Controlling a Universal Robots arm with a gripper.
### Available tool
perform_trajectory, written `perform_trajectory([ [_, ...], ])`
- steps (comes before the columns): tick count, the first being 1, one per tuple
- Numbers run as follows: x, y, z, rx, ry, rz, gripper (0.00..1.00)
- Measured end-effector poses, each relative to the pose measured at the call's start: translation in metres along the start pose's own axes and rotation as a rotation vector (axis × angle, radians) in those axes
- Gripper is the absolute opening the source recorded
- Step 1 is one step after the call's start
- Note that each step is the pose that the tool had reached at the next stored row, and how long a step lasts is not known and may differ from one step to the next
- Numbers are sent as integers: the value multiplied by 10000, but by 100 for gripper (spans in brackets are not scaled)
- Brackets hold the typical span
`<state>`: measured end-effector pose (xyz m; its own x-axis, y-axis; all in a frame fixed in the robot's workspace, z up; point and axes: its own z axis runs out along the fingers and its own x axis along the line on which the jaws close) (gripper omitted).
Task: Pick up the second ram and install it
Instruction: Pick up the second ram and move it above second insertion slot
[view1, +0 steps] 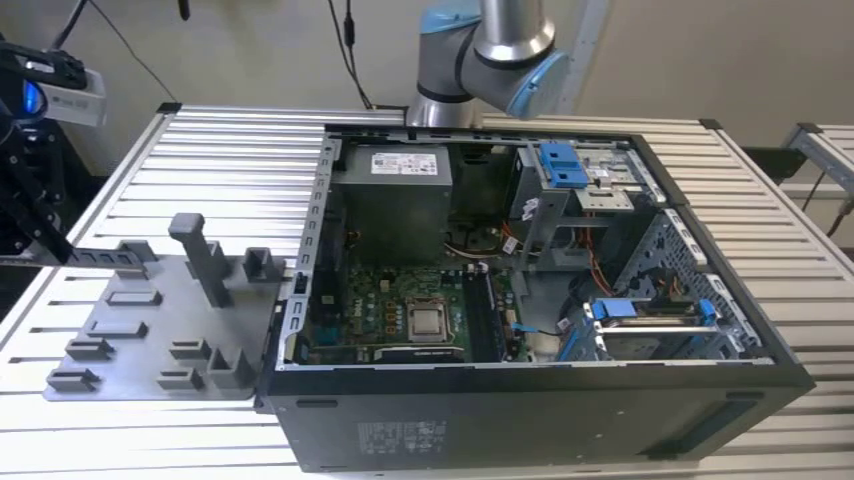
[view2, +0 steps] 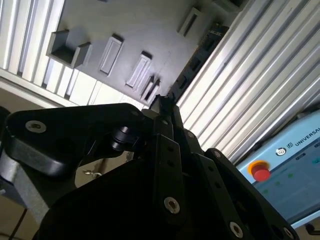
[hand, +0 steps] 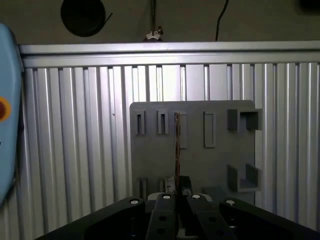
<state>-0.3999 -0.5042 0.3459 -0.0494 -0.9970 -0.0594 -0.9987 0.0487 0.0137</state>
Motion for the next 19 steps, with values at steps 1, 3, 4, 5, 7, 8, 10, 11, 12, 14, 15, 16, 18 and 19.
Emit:
perform_trajectory([
  [1, 0, 0, -4, 1, -1, 0, 15],
  [3, -1, 0, -14, 1, 0, 0, 15],
  [4, -1, 0, -20, 0, 0, 0, 15],
  [5, -2, 0, -25, 0, 0, 0, 15],
  [7, -2, 1, -36, 1, 0, 0, 15],
  [8, -3, 1, -44, -1, 1, 0, 15],
  [10, -4, 1, -59, 0, 0, 0, 15],
  [11, -4, 1, -66, 1, 0, 0, 15],
  [12, -4, 1, -74, 1, 0, 0, 15],
  [14, -5, 1, -87, 1, -1, 0, 15],
  [15, -6, 1, -94, 1, -1, 0, 15],
  [16, -6, 1, -100, 1, 0, 0, 15],
  [18, -7, 2, -112, 0, 0, 0, 15],
  [19, -7, 1, -121, 0, 0, 0, 15],
])
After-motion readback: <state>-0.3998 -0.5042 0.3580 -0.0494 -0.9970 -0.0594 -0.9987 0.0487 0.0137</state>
